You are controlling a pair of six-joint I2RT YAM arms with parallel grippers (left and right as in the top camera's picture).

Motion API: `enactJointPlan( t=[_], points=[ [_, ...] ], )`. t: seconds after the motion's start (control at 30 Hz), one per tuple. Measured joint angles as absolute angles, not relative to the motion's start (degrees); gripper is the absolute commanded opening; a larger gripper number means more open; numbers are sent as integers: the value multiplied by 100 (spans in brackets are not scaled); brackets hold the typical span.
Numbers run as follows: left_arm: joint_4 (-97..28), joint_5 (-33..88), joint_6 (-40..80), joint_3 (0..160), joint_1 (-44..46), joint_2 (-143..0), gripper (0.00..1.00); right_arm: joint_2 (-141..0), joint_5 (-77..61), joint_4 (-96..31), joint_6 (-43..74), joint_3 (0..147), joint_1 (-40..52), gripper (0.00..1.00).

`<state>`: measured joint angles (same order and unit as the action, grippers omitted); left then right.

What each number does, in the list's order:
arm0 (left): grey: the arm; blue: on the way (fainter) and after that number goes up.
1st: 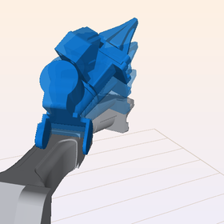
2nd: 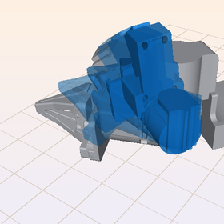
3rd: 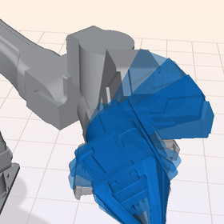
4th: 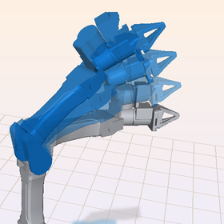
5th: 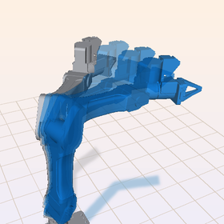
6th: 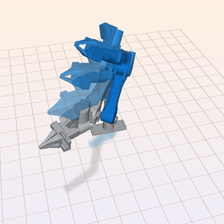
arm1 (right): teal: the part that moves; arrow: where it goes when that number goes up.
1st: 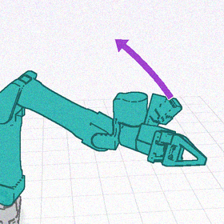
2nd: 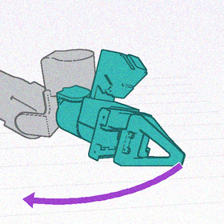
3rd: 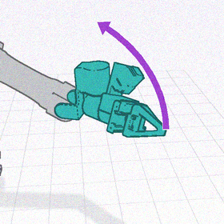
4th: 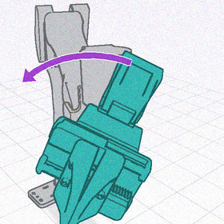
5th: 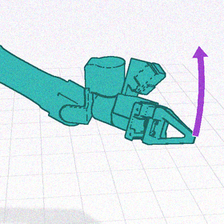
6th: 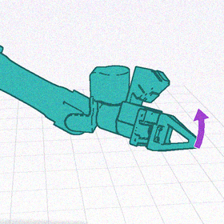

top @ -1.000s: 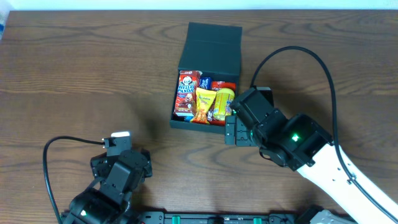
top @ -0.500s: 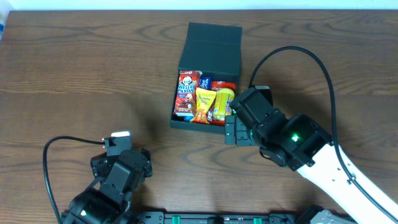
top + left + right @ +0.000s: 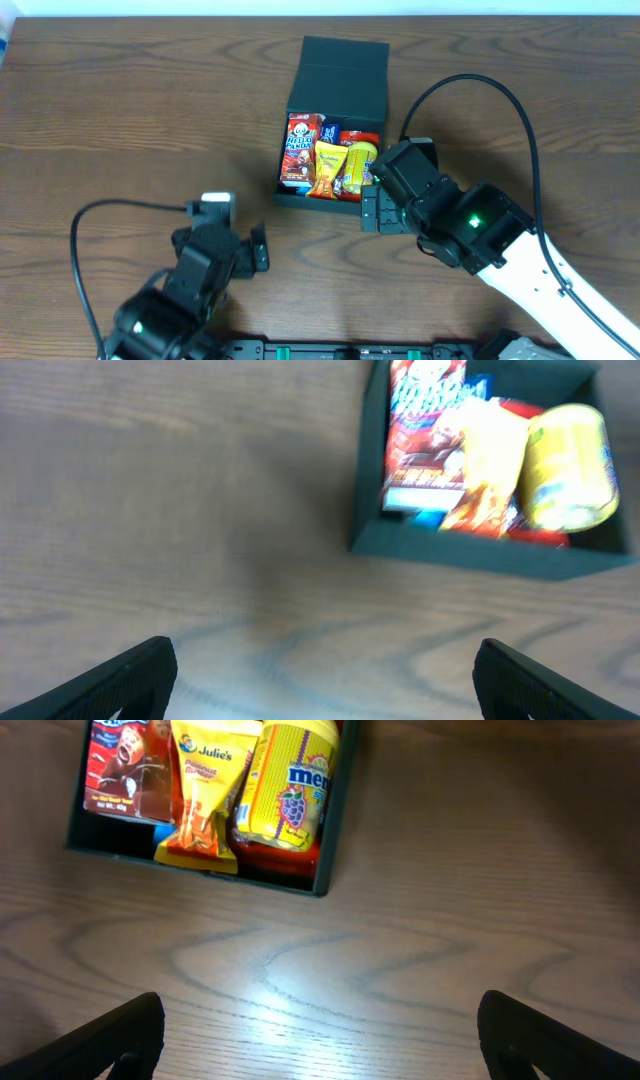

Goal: Pack container
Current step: 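Raise the left gripper to the open lid's top edge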

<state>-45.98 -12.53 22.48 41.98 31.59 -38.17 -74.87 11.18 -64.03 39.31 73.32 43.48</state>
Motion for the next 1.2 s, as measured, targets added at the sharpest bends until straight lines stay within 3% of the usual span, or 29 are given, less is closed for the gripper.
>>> enactJointPlan(
  t=[0.3,0.57,0.8,1.2],
  points=[
    [-5087,-628,1802,7262,2759,-6659,95,-7483,1135,-6403,3918,7330,4348,99],
    [-5666,1675,1197,9518,777,-8628,95,-7483,1197,-6396,3918,7325,4348,99],
    [-5334,4086,996,10114,-519,-10143,95,-7483,1249,-6386,3918,7325,4348,99],
    [-3717,5271,1369,10123,-497,-12446,95,-7483,1251,-6335,3918,7325,4348,99]
  ],
)
